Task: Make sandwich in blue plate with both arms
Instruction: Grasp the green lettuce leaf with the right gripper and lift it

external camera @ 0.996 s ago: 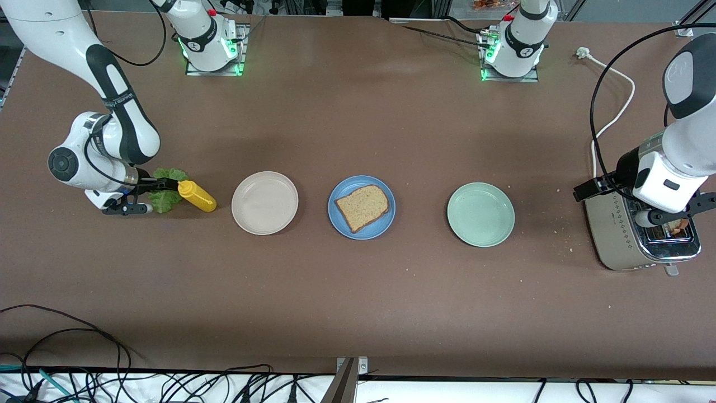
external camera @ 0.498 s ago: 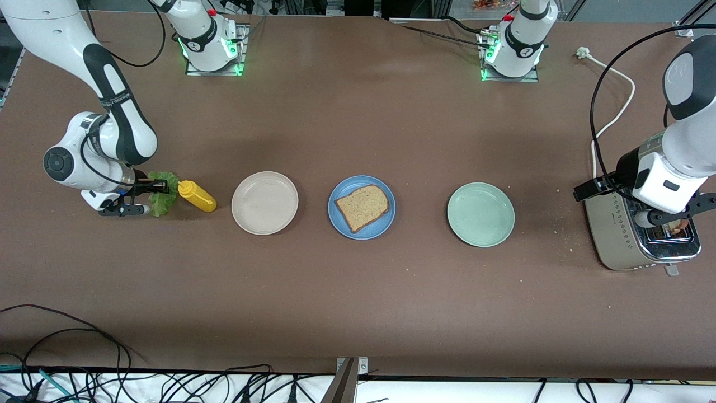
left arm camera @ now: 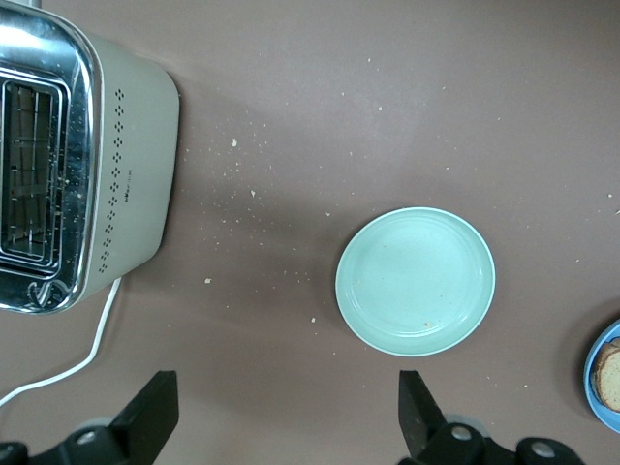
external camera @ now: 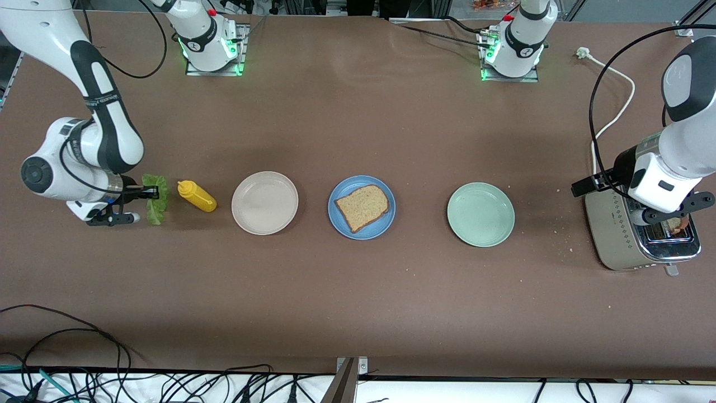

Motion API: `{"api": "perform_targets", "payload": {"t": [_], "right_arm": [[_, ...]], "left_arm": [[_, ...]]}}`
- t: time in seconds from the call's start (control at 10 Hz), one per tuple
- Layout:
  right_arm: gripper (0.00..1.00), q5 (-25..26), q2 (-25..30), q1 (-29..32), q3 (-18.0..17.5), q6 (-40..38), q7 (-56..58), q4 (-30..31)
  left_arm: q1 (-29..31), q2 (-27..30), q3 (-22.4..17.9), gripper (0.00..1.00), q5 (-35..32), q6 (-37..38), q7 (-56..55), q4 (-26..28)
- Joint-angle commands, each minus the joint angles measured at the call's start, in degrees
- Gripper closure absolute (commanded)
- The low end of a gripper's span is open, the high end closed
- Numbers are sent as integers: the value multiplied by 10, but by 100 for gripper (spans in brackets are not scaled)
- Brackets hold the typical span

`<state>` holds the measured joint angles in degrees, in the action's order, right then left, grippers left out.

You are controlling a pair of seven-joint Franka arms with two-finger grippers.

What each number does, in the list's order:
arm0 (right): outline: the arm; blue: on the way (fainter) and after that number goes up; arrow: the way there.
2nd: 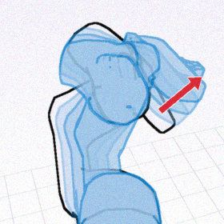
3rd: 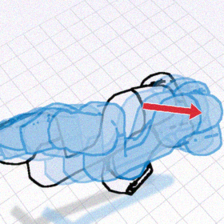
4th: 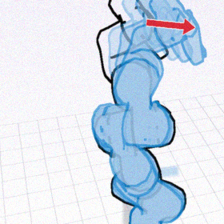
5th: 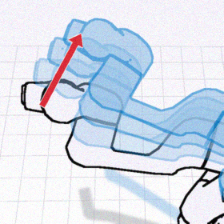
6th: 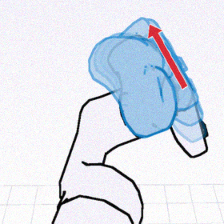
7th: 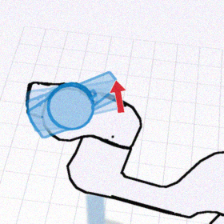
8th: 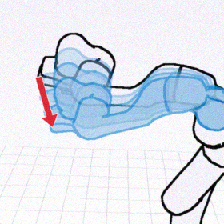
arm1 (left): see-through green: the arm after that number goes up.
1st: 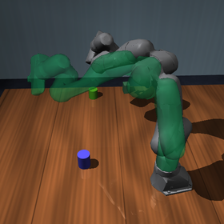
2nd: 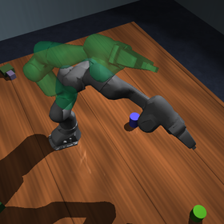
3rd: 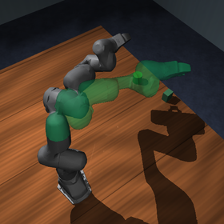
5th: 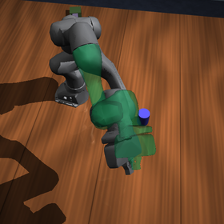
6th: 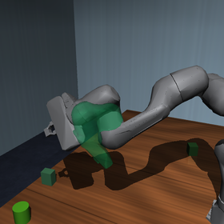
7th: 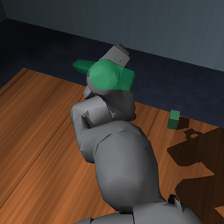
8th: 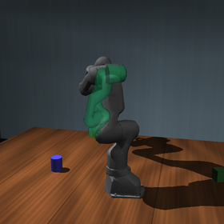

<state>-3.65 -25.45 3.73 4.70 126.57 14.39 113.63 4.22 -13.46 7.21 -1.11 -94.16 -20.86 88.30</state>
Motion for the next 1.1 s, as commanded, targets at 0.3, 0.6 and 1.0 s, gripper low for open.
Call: {"api": "perform_targets", "payload": {"t": [0.3, 0.6, 1.0], "right_arm": [[100, -7, -1, -19, -7, -299, 4, -239], [100, -4, 12, -79, -7, -373, -85, -294], [100, -13, 29, -201, -9, -405, -291, -307]], "left_arm": [[3, -3, 5, 0, -15, 12, 14, -8], [3, -3, 5, 0, -15, 13, 12, -8], [0, -5, 5, 0, -15, 13, 9, -8]]}}
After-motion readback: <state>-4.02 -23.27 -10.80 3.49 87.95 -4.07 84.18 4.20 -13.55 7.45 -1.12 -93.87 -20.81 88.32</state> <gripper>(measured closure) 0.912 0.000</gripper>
